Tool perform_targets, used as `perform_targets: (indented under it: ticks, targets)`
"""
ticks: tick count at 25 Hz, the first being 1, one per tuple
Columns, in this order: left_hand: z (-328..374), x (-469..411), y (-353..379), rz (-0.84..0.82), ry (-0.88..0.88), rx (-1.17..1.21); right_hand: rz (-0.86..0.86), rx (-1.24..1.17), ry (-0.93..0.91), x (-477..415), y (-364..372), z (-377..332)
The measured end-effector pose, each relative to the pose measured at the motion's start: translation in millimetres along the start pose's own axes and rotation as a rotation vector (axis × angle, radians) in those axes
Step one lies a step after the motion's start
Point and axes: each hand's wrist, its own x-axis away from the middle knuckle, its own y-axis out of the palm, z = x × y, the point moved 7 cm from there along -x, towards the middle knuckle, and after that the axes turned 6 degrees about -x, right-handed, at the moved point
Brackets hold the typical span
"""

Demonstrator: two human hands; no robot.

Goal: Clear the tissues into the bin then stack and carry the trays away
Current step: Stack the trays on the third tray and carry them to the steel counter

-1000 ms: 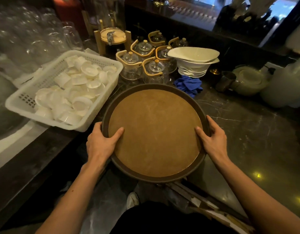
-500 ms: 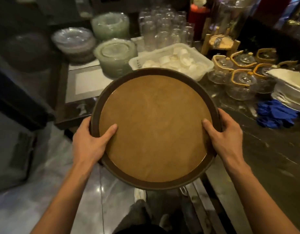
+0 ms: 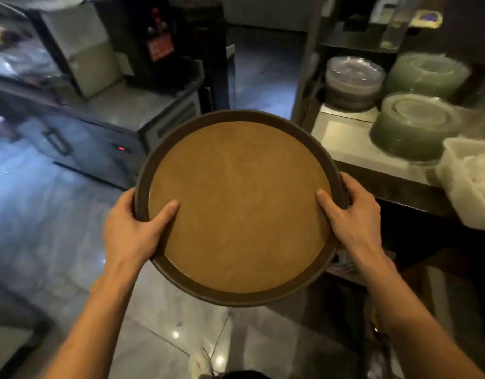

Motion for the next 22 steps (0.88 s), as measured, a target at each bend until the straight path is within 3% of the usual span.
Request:
perform_targets:
  ticks: [4, 10, 16, 22]
  targets:
    - [-78.0, -64.1, -83.3, 0.076, -0.069, -0.03, -0.116, -0.032, -0.053, -8.6, 132.1, -66.2]
    - [-137.3, -142.1, -129.0, 0.128, -0.104, -0.053, -0.189, -0.062, -0.101, -36.9, 244.7, -119.0]
    - [-154.2, -238.5, -85.9, 0.115, -0.12, -0.045, -0.193, -0.049, -0.119, -120.0, 304.4, -118.0]
    - [-116.7, -371.9, 1.5, 0.101, -0.045, 0.006, -0.14, -0.088, -0.097, -258.9, 341.2, -100.7]
